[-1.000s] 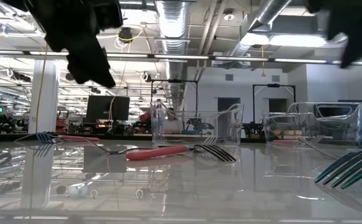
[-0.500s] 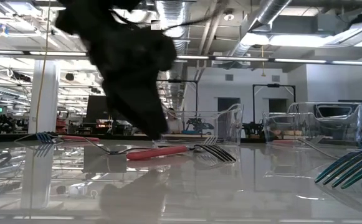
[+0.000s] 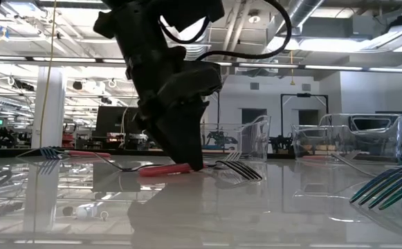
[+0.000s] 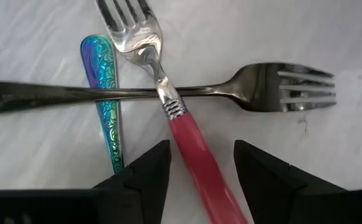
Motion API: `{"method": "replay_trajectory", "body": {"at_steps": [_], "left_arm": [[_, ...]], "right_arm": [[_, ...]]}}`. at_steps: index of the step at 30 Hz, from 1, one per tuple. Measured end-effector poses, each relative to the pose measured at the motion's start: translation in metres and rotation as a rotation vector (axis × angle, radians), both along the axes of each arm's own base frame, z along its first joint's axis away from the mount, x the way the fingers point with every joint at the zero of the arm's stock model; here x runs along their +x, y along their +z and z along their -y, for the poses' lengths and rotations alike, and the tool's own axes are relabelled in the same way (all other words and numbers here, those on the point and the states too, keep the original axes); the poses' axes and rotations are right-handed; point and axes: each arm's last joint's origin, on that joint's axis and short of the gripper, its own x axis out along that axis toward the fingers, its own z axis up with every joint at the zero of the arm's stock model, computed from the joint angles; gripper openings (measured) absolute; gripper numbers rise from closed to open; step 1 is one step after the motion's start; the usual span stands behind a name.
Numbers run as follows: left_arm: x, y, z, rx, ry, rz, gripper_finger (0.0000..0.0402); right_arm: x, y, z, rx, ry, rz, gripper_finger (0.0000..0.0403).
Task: Sort silverware by color (type)
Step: Put the center pink fork into the top right transparent bin
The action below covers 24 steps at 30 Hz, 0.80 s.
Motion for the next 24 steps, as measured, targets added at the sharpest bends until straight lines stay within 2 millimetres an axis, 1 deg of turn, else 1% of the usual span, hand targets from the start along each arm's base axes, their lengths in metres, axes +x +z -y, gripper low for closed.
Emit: {"method": "replay_trajectory", "body": {"at_steps": [3,8,9,12,15,17,20,23,24], "left_arm": [[-0.002,-0.001,-0.001,0.009,-0.003,-0.023,0.0130],[-0.010,-0.013,-0.002,0.003,-0.007,-0.041,0.0034],[-0.013,-0.016,-0.003,-0.003,0.000,-0.051,0.0026],[-0.018,-0.023,-0.004,-0.014,0.003,-0.056,0.0026],[-0.020,-0.024,-0.004,-0.033,-0.004,-0.063,0.0029],[-0.020,-0.019,-0.004,-0.045,-0.025,-0.055,0.0029],[-0.024,-0.003,-0.005,-0.039,-0.040,-0.021,0.0029],[-0.030,0.027,-0.010,-0.008,-0.034,0.046,0.0029],[-0.030,0.040,-0.013,0.001,-0.028,0.101,0.0029]], "right_arm": [[0.001,-0.001,-0.001,0.006,-0.007,0.012,0.0301],[0.003,-0.001,0.000,0.001,-0.044,0.029,0.0301],[0.003,-0.001,0.001,-0.002,-0.055,0.038,0.0301],[0.006,-0.001,0.002,-0.007,-0.084,0.060,0.0301],[0.008,0.000,0.003,-0.002,-0.097,0.067,0.0301],[0.009,0.000,0.003,0.003,-0.102,0.071,0.0301],[0.011,0.001,0.005,0.003,-0.111,0.073,0.0301],[0.013,0.001,0.006,-0.001,-0.117,0.084,0.0301],[0.014,0.001,0.007,-0.006,-0.121,0.092,0.0301]]}}
